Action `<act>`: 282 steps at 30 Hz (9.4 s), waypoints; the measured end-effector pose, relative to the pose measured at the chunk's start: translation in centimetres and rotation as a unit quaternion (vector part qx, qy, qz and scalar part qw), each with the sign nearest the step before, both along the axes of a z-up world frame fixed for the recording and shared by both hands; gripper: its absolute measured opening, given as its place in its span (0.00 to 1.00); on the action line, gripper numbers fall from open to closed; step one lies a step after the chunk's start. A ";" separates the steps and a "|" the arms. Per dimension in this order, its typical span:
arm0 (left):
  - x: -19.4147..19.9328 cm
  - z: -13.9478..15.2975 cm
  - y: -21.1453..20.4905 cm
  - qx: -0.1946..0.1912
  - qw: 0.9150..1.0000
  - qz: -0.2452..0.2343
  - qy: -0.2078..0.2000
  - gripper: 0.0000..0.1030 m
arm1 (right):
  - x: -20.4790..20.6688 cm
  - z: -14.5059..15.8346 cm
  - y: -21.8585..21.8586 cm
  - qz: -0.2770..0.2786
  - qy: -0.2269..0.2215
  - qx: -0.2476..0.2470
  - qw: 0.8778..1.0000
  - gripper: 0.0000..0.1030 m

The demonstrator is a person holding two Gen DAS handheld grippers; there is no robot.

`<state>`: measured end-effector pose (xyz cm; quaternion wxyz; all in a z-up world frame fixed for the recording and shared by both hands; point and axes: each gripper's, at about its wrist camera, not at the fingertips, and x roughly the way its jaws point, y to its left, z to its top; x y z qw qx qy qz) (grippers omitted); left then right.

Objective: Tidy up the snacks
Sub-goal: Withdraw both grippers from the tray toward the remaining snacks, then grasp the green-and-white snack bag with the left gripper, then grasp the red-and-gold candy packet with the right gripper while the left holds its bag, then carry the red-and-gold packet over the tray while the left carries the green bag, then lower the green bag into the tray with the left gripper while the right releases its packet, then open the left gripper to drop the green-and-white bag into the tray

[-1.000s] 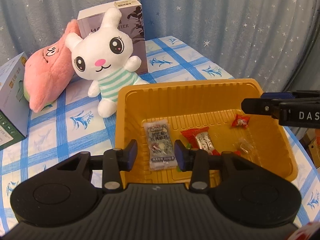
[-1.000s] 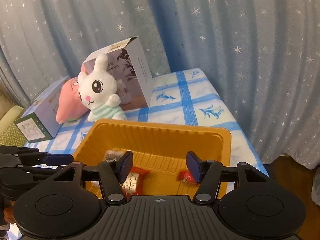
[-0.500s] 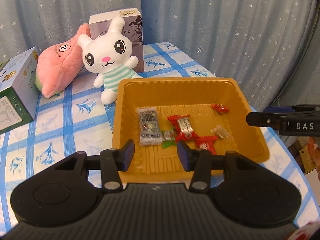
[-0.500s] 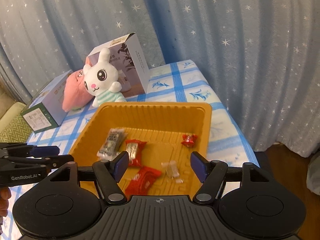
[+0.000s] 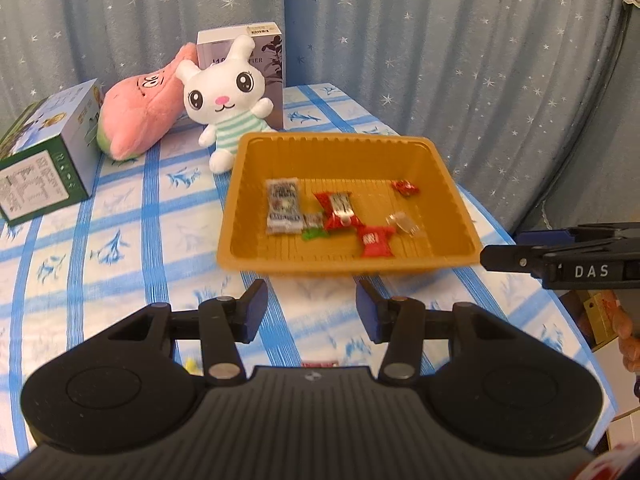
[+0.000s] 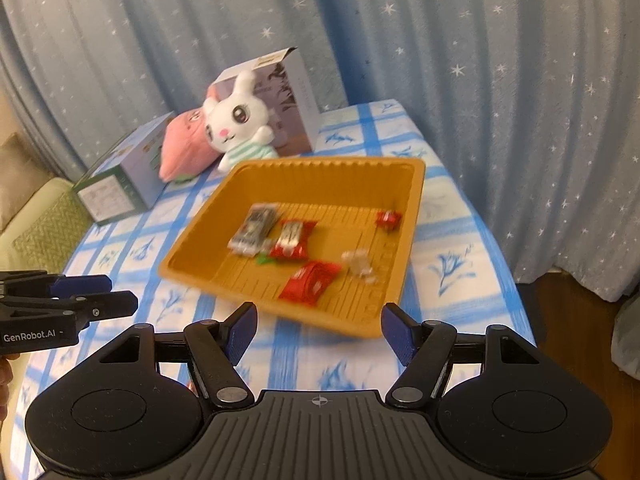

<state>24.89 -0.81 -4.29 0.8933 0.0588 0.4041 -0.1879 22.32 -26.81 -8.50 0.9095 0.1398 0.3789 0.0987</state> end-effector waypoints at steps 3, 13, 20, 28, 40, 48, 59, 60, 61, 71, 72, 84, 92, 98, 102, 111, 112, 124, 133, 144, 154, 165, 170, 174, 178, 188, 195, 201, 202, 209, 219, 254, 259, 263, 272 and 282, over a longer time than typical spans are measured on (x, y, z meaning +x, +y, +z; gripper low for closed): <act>-1.8 0.0 0.5 -0.004 1.000 0.005 0.003 0.45 | -1.5 -0.1 0.4 0.011 0.003 0.000 1.000 0.67; -6.5 -0.1 2.2 -0.012 0.999 0.030 0.009 0.45 | -5.3 -0.9 2.0 0.049 0.022 -0.005 0.999 0.67; -9.0 -0.7 3.2 -0.005 0.999 0.043 0.012 0.45 | -7.0 -1.7 3.1 0.072 0.032 -0.012 0.997 0.67; -10.9 -2.2 4.3 0.006 0.998 0.059 0.023 0.45 | -7.8 -2.8 4.5 0.095 0.040 -0.017 0.995 0.67; -12.3 -4.2 5.6 0.029 0.997 0.069 0.034 0.45 | -8.0 -4.7 6.5 0.115 0.065 -0.019 0.991 0.67; -12.2 -5.3 5.7 0.048 0.997 0.057 0.028 0.45 | -7.8 -5.6 7.0 0.113 0.079 -0.020 0.990 0.67; -10.0 -6.8 5.4 0.072 0.997 0.026 0.030 0.45 | -7.2 -6.0 6.6 0.093 0.090 -0.015 0.991 0.67; -9.8 -7.0 5.3 0.075 0.996 0.023 0.030 0.45 | -7.1 -6.0 6.5 0.091 0.092 -0.015 0.992 0.67; -9.4 -7.2 5.1 0.077 0.996 0.017 0.031 0.45 | -7.0 -6.1 6.5 0.089 0.093 -0.015 0.992 0.67; -7.1 -9.4 4.5 0.104 0.993 -0.013 0.047 0.44 | -6.6 -6.3 5.7 0.065 0.101 -0.013 0.993 0.67; -7.0 -9.6 4.4 0.105 0.993 -0.016 0.049 0.44 | -6.6 -6.3 5.6 0.063 0.102 -0.012 0.993 0.67; -5.7 -11.2 3.8 0.115 0.990 -0.039 0.070 0.43 | -6.3 -6.8 5.2 0.045 0.112 -0.008 0.993 0.67; -5.7 -10.8 3.4 0.113 0.988 -0.066 0.078 0.21 | -6.0 -7.1 5.5 0.047 0.117 -0.008 0.992 0.67; -6.5 -10.3 2.9 0.082 0.990 -0.066 0.097 0.22 | -5.9 -6.9 5.8 0.050 0.114 -0.008 0.992 0.67; -6.1 -10.5 2.4 0.085 0.990 -0.070 0.091 0.27 | -5.9 -7.0 5.7 0.049 0.114 -0.009 0.992 0.67; -5.6 -11.4 1.5 0.103 0.988 -0.079 0.088 0.24 | -6.1 -7.1 5.3 0.047 0.115 -0.008 0.992 0.67; -5.6 -11.4 1.6 0.098 0.988 -0.076 0.089 0.22 | -6.1 -7.1 5.3 0.047 0.115 -0.007 0.992 0.67; -7.6 -7.6 5.7 0.036 0.997 0.013 0.073 0.22 | -4.4 -6.5 7.5 0.116 0.060 -0.010 0.991 0.66; -8.3 -5.2 10.4 0.023 0.992 0.111 0.051 0.22 | -1.7 -6.7 11.5 0.190 0.017 -0.035 0.981 0.51; -8.5 -4.7 14.4 0.021 0.982 0.181 0.046 0.22 | 1.3 -8.6 15.2 0.242 0.009 -0.068 0.968 0.37; -8.4 -4.7 14.8 0.022 0.982 0.184 0.047 0.22 | 2.3 -10.3 16.5 0.249 0.026 -0.102 0.963 0.30; -7.6 -4.2 13.7 0.023 0.986 0.163 0.039 0.22 | 1.5 -9.3 16.2 0.253 0.012 -0.104 0.962 0.20; -6.9 -3.5 12.9 0.022 0.989 0.146 0.028 0.22 | 0.9 -7.7 14.8 0.235 0.004 -0.084 0.968 0.20; -6.0 -2.7 11.6 0.021 0.992 0.122 0.016 0.22 | 0.4 -6.1 12.7 0.205 0.003 -0.057 0.977 0.20; -4.7 -2.0 9.9 0.020 0.995 0.096 0.004 0.22 | -0.1 -4.5 10.1 0.170 0.000 -0.039 0.985 0.20; -0.4 0.1 4.3 0.010 0.999 0.023 -0.031 0.22 | -0.1 -1.0 3.6 0.083 -0.018 -0.015 0.996 0.20; 2.9 1.4 0.0 0.003 0.999 -0.019 -0.050 0.22 | 1.4 0.5 1.0 0.045 -0.034 -0.007 0.998 0.20; 5.7 1.9 -3.1 -0.002 0.998 -0.042 -0.054 0.22 | 3.5 0.7 -0.4 0.021 -0.036 0.007 0.999 0.20; 6.1 1.8 -3.5 -0.001 0.998 -0.044 -0.055 0.22 | 3.8 0.6 -0.6 0.018 -0.036 0.008 0.999 0.20; 9.2 1.1 -5.2 0.008 0.998 -0.050 -0.046 0.22 | 6.6 0.4 -1.5 0.001 -0.033 0.010 0.999 0.20; 12.7 -1.0 -6.0 0.017 0.999 -0.044 -0.020 0.22 | 10.9 -1.2 -1.5 -0.014 -0.014 0.026 0.999 0.20; 15.8 -4.4 -5.6 0.031 0.999 -0.036 0.020 0.22 | 14.9 -4.5 -2.2 -0.021 0.016 0.047 0.999 0.30; 16.2 -4.7 -6.1 0.034 0.998 -0.040 0.023 0.22 | 14.9 -4.8 -2.3 -0.017 0.022 0.040 0.999 0.30; 16.7 -4.9 -6.6 0.034 0.998 -0.043 0.023 0.22 | 14.9 -4.8 -2.5 -0.020 0.022 0.039 0.999 0.30; 18.2 -5.1 -7.7 0.038 0.998 -0.046 0.021 0.22 | 14.9 -4.5 -2.5 -0.017 0.018 0.028 0.999 0.30; 17.9 -4.7 -6.6 0.035 0.999 -0.034 0.023 0.22 | 14.1 -3.8 -1.7 -0.006 0.007 0.000 1.000 0.57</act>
